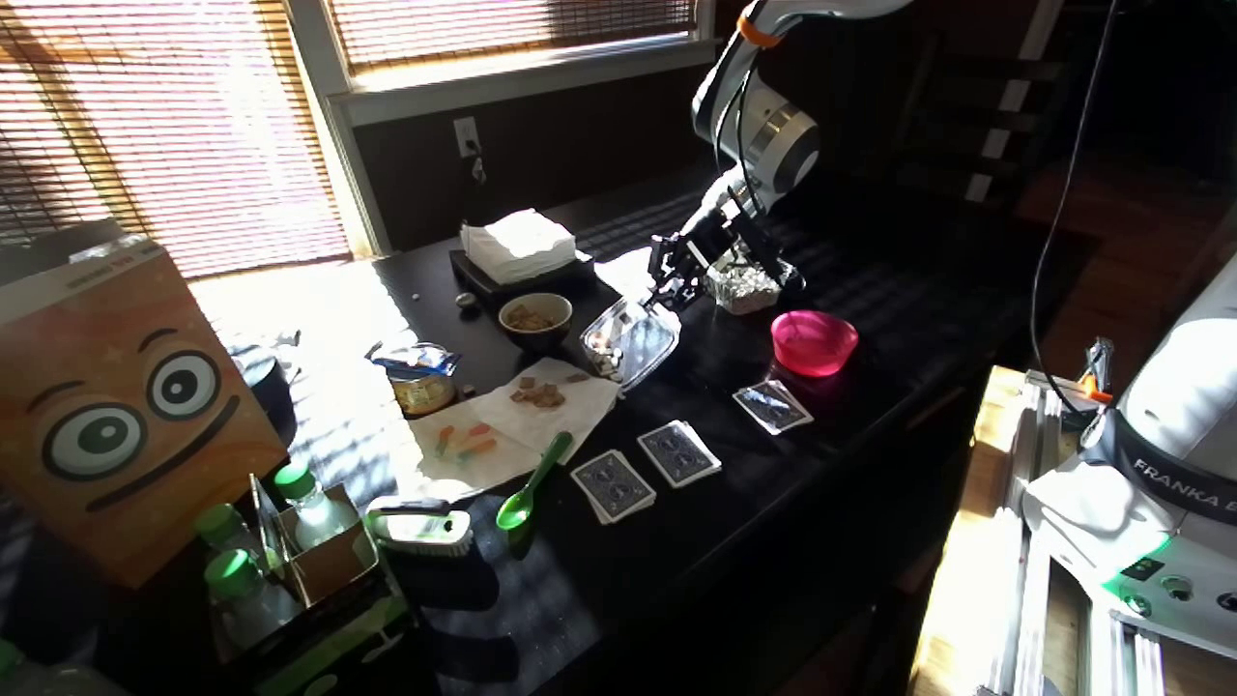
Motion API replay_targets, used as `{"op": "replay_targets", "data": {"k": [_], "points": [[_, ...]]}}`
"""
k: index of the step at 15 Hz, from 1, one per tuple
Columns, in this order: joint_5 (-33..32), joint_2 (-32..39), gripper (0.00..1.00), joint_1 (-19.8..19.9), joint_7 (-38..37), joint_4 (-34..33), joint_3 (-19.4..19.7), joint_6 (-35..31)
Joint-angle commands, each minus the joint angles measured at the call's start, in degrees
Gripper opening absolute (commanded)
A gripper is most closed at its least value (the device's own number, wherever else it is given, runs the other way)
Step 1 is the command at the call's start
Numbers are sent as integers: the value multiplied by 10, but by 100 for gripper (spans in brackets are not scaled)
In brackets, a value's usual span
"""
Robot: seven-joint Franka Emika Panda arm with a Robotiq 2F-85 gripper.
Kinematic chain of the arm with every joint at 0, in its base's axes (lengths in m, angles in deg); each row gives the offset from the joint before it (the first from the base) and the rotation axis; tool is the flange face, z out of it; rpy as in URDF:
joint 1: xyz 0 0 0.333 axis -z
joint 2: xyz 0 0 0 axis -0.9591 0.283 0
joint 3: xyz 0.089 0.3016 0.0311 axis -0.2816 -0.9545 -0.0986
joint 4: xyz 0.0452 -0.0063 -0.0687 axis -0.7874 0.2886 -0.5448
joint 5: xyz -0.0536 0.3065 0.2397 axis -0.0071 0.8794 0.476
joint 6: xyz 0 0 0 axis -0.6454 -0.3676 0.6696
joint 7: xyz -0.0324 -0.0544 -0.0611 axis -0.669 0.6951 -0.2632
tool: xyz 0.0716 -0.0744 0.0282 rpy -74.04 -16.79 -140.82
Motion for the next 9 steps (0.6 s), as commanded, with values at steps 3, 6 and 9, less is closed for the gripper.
{"op": "replay_targets", "data": {"k": [3, 6, 9], "points": [[29, 15, 2, -7, 23, -12, 16, 32], [36, 16, 2, -8, 27, -12, 19, 38], [40, 15, 2, -8, 31, -12, 23, 45]]}}
